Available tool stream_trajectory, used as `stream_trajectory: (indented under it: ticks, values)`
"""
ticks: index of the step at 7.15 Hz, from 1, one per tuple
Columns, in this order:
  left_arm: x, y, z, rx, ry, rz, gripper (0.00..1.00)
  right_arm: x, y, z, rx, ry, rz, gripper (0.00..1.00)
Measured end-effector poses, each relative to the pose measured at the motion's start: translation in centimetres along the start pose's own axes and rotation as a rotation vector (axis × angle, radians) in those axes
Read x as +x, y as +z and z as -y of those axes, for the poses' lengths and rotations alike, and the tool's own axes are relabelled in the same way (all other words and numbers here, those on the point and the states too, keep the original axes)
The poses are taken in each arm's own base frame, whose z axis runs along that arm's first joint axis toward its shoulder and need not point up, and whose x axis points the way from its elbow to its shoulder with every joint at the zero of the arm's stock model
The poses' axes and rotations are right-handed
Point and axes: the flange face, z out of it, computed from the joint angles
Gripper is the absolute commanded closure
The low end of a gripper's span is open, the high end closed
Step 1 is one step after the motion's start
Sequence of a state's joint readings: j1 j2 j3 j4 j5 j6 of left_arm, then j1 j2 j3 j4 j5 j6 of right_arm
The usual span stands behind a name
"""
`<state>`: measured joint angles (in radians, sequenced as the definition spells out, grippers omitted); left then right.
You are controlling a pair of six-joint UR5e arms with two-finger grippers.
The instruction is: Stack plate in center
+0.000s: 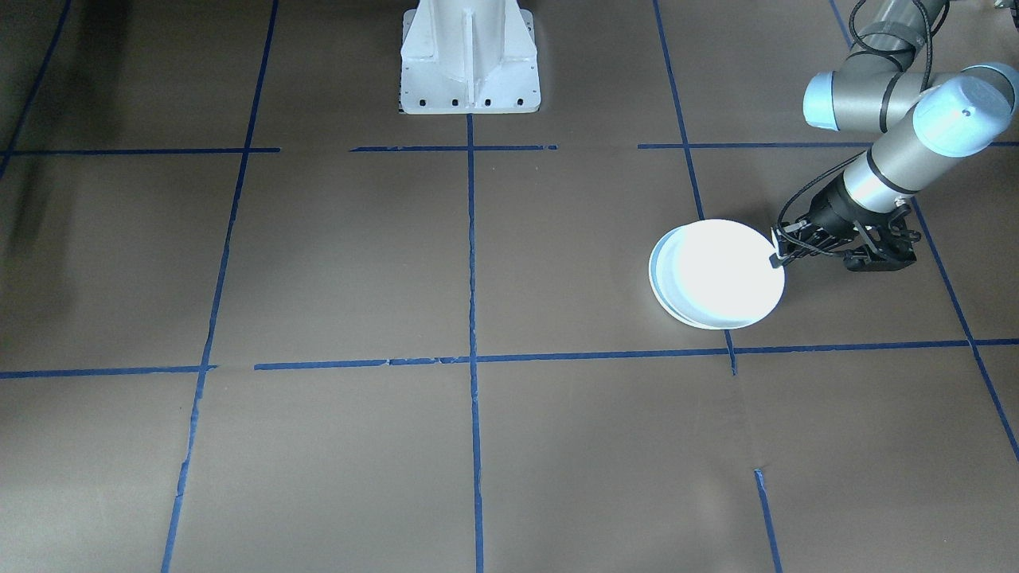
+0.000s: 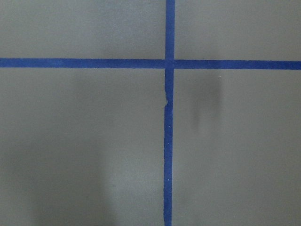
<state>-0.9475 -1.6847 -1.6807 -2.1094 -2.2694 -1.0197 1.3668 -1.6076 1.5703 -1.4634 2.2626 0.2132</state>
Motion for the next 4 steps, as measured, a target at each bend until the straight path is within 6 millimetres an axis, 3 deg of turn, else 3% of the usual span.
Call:
stream_trajectory:
  ticks: [4]
  values:
    - [-0.02, 0.15, -0.01, -0.007, 0.007, -0.001, 1.00, 0.01, 0.01, 0.00, 0.000, 0.000, 0.000, 0.00]
